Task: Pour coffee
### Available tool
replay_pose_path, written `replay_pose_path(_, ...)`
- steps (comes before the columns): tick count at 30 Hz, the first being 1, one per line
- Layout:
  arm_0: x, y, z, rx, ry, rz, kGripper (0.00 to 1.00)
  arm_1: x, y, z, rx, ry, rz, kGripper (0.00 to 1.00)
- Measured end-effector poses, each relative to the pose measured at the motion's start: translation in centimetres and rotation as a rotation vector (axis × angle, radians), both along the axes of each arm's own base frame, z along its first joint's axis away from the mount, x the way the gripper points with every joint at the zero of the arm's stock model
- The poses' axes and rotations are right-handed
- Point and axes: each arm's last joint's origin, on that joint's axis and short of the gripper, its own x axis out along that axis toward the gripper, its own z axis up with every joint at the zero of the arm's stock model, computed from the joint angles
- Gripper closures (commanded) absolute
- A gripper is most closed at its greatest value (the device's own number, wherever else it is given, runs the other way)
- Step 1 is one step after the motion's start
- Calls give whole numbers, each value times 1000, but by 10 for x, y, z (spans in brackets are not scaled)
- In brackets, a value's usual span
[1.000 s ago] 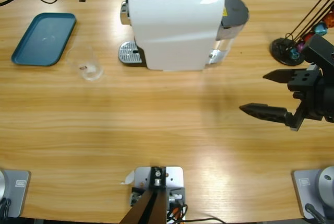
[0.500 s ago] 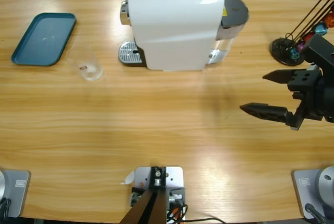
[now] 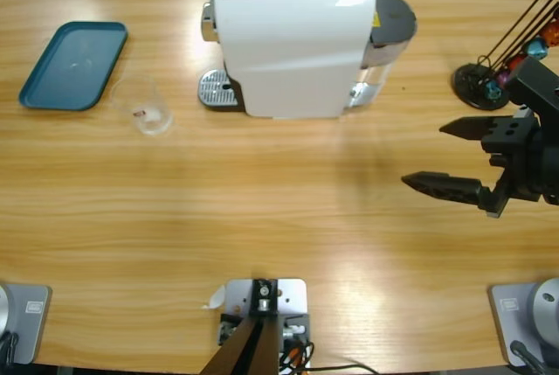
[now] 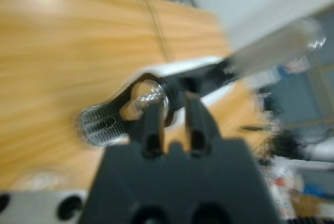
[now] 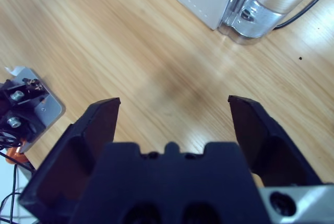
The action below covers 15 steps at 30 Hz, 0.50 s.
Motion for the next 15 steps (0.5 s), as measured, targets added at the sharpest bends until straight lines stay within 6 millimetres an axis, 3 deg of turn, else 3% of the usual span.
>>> replay_pose_path(2, -26, 4, 9, 224, -115, 58, 59, 1, -1, 0, -11, -13, -20, 117)
replay_pose_path(5, -64, 20, 16, 461, -259, 123, 32, 3, -10, 2, -42, -73, -182, 115)
replay_pose_path(11, -120, 60, -13, 546, -282, 175, 32, 3, -36, 17, -5, -199, -558, 105)
replay_pose_path(13, -128, 66, -17, 541, -288, 178, 32, 4, -51, 23, 10, -220, -676, 116)
replay_pose_path(15, -132, 68, -19, 539, -290, 179, 38, 4, -68, 30, 42, -248, -790, 200)
